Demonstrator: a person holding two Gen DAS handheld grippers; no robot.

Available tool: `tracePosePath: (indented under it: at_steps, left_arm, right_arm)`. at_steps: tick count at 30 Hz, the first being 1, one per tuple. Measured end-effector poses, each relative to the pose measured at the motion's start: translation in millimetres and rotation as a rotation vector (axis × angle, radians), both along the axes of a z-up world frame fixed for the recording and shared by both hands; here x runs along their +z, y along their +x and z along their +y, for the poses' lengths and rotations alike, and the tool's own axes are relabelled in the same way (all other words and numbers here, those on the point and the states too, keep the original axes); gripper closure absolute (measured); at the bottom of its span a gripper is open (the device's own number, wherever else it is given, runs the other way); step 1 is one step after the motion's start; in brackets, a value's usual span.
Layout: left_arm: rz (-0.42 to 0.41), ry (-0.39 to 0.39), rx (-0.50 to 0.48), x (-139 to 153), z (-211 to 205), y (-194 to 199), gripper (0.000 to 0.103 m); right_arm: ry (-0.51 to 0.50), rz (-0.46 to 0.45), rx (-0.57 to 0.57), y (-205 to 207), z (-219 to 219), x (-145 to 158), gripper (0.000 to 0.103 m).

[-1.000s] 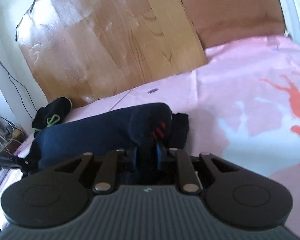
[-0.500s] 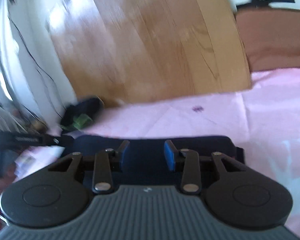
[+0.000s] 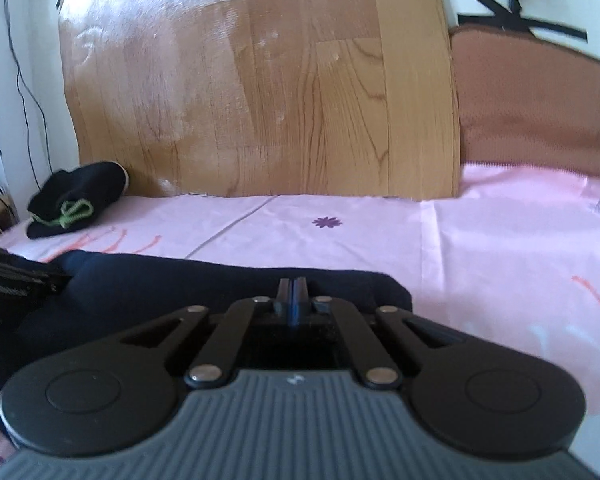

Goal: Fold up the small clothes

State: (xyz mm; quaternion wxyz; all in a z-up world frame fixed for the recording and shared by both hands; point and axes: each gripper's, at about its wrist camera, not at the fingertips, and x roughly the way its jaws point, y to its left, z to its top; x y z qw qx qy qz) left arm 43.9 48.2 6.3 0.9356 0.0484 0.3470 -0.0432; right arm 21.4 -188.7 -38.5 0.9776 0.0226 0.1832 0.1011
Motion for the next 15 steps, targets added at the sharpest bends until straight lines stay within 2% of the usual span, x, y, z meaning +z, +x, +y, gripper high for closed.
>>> tracePosePath:
  at_steps: [3,4,7,12,15]
  left_arm:
    - [-0.005,0.008,0.0,-0.3,-0.8,-1.2,0.061]
    - [-0.009,0.015,-0.002,-1.4,-1.5,-1.0,0.061]
    - [-0.015,0.03,0.002,-2.2,-4.2,-1.8,0.061]
    - [-0.018,0.043,0.011,-2.2,-7.5,-2.2,0.061]
    - [-0.024,0.048,0.012,-2.8,-7.7,-4.3,0.061]
  right_arm:
    - [0.054,0.042,0.017,-10.0,-7.8,2.5,0.101]
    - [0.084,0.054,0.017,-16.7,-11.1,3.8,0.097]
    - [0.135,0.058,0.015,-40.0,-22.5,11.4,0.092]
    - [0.111,0.017,0.023,-72.4,-28.9,15.5,0.087]
    - [0.1,0.132,0.017,-61.3,-32.1,-14.1,0.089]
